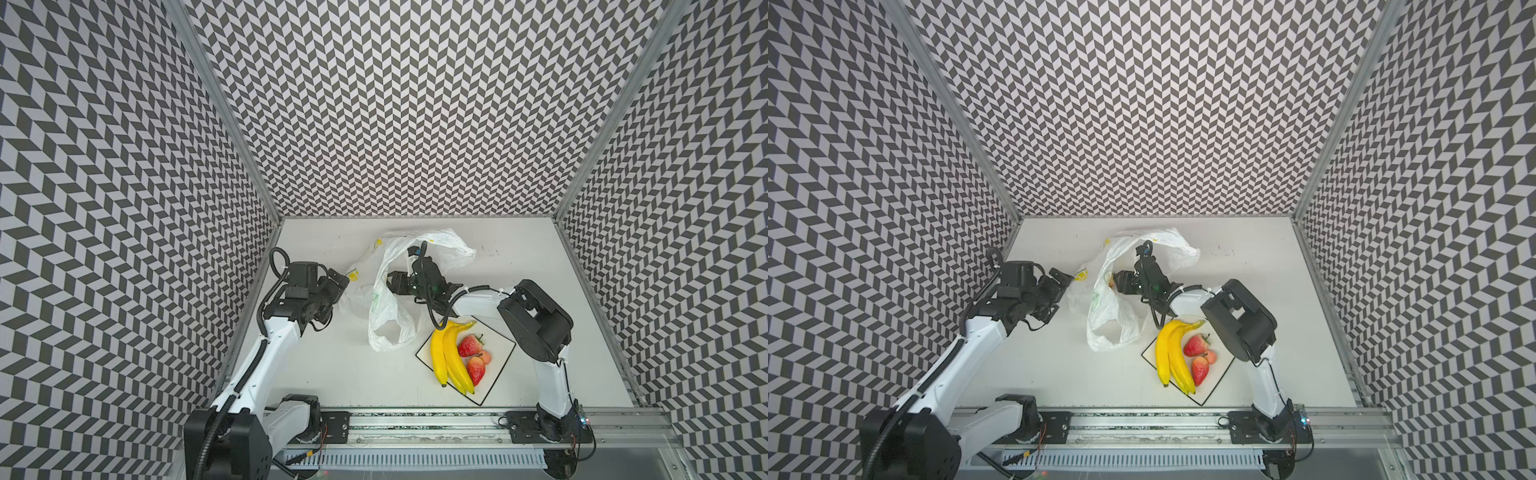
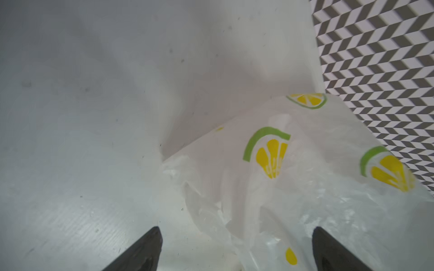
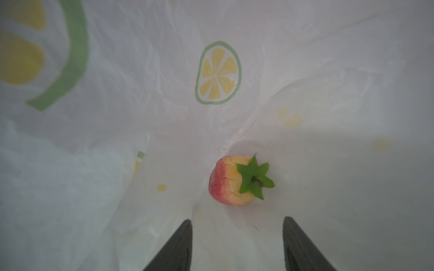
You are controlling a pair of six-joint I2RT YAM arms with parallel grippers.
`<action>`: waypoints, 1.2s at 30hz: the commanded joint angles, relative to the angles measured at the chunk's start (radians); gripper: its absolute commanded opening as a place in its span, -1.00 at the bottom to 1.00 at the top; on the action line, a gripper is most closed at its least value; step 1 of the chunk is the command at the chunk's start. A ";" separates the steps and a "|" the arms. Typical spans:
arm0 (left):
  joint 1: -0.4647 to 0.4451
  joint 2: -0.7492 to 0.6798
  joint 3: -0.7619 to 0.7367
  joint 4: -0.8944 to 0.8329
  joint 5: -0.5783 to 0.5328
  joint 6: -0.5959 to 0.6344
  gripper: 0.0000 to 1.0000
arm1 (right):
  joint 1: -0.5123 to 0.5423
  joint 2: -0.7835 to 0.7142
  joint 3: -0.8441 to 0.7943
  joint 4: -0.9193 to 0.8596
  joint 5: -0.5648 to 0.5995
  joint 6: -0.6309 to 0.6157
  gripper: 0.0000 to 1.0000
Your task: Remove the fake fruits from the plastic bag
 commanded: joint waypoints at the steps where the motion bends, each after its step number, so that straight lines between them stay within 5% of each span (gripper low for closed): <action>1: 0.003 0.017 -0.028 0.091 0.099 -0.131 1.00 | 0.004 -0.021 0.008 0.019 0.018 -0.015 0.21; 3: 0.003 0.042 -0.059 0.147 0.113 -0.143 0.94 | 0.003 -0.020 0.008 0.017 0.016 -0.017 0.21; 6: 0.002 0.076 -0.088 0.232 0.116 -0.137 0.51 | 0.003 -0.022 0.009 0.010 0.018 -0.024 0.23; 10: -0.012 0.087 -0.065 0.299 0.120 -0.062 -0.60 | 0.002 -0.035 0.006 0.004 0.025 -0.038 0.23; 12: -0.036 0.081 -0.026 0.302 0.108 0.002 -1.00 | -0.001 -0.050 0.004 -0.001 0.030 -0.045 0.24; 17: -0.184 0.044 0.176 0.179 0.046 0.206 -1.00 | -0.008 -0.124 -0.027 -0.022 0.018 -0.092 0.27; 20: -0.214 0.005 0.163 0.168 0.087 0.264 -1.00 | -0.012 -0.163 -0.064 -0.026 0.026 -0.111 0.32; 27: -0.062 0.009 -0.036 0.242 0.142 0.296 -1.00 | -0.031 -0.144 -0.087 -0.038 0.050 -0.081 0.36; 32: -0.037 0.084 -0.050 0.266 0.114 0.322 -0.98 | -0.033 -0.101 -0.041 -0.047 0.067 -0.076 0.39; 36: -0.026 0.071 -0.006 0.189 -0.002 0.348 0.15 | -0.030 -0.056 0.003 -0.059 0.055 -0.070 0.40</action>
